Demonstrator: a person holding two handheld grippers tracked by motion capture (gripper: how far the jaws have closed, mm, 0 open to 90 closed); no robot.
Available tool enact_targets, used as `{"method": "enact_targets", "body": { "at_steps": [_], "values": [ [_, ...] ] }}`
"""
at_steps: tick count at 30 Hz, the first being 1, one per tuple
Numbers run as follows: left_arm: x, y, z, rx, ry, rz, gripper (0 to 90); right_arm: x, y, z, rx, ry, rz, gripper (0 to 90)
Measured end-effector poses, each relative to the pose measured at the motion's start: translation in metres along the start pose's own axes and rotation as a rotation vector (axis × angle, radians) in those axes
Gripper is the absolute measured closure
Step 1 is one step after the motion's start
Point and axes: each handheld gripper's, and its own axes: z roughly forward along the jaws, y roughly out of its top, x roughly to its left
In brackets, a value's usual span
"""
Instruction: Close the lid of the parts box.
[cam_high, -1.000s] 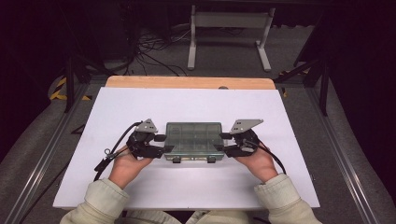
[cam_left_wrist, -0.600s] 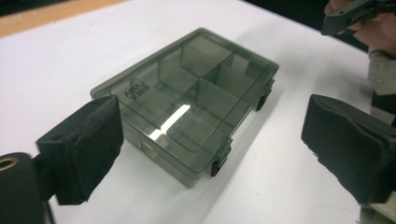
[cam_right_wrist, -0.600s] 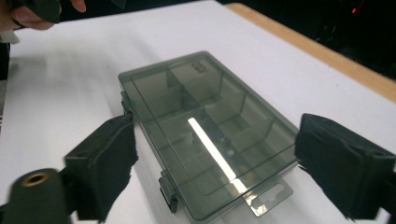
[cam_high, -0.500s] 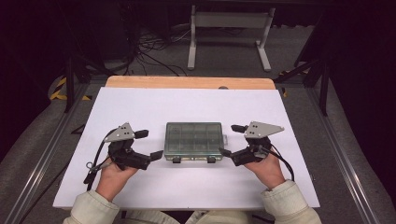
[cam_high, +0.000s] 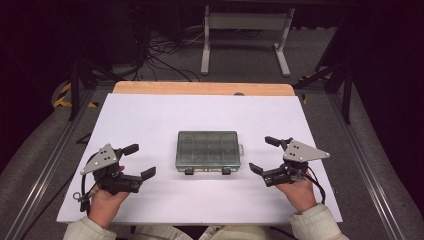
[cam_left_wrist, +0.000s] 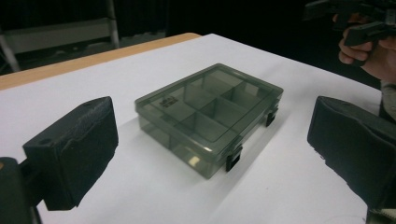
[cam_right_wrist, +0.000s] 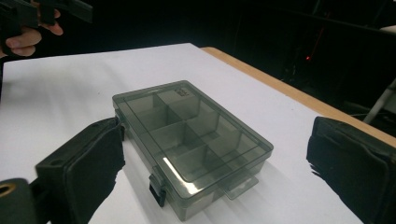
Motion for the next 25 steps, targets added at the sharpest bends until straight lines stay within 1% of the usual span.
{"method": "enact_targets", "body": {
  "at_steps": [4,7,8,11,14,16,17,19,20,22,25],
  "values": [
    [0.003,-0.008,-0.016,-0.045,0.028,-0.001,3.3,0.000,-0.007,-0.009,-0.035,-0.018,0.000,2.5],
    [0.006,-0.015,-0.025,-0.076,0.080,0.005,3.4,0.000,-0.014,-0.013,-0.045,-0.035,-0.008,1.9],
    [0.007,-0.018,-0.027,-0.073,0.096,0.000,3.4,-0.001,-0.017,-0.013,-0.044,-0.039,-0.008,1.6],
    [0.012,-0.027,-0.033,-0.098,0.130,-0.015,3.4,-0.003,-0.023,-0.015,-0.039,-0.066,-0.002,1.1],
    [0.016,-0.035,-0.036,-0.106,0.153,-0.017,3.4,-0.005,-0.027,-0.017,-0.047,-0.093,-0.003,0.7],
    [0.017,-0.039,-0.037,-0.106,0.165,0.000,3.4,-0.006,-0.030,-0.018,-0.043,-0.104,-0.001,0.5],
    [0.018,-0.042,-0.037,-0.099,0.176,0.023,3.3,-0.006,-0.032,-0.018,-0.046,-0.107,0.000,0.4],
    [0.020,-0.048,-0.037,-0.106,0.194,0.045,3.1,-0.008,-0.036,-0.019,-0.033,-0.114,0.013,0.4],
    [0.020,-0.049,-0.036,-0.116,0.203,0.046,3.0,-0.008,-0.038,-0.020,-0.033,-0.118,0.016,0.4],
    [0.022,-0.050,-0.036,-0.117,0.201,0.043,2.6,-0.008,-0.040,-0.021,-0.033,-0.124,0.014,0.4],
    [0.022,-0.050,-0.036,-0.122,0.213,0.036,2.6,-0.009,-0.040,-0.023,-0.045,-0.133,0.018,0.4]
  ]
}}
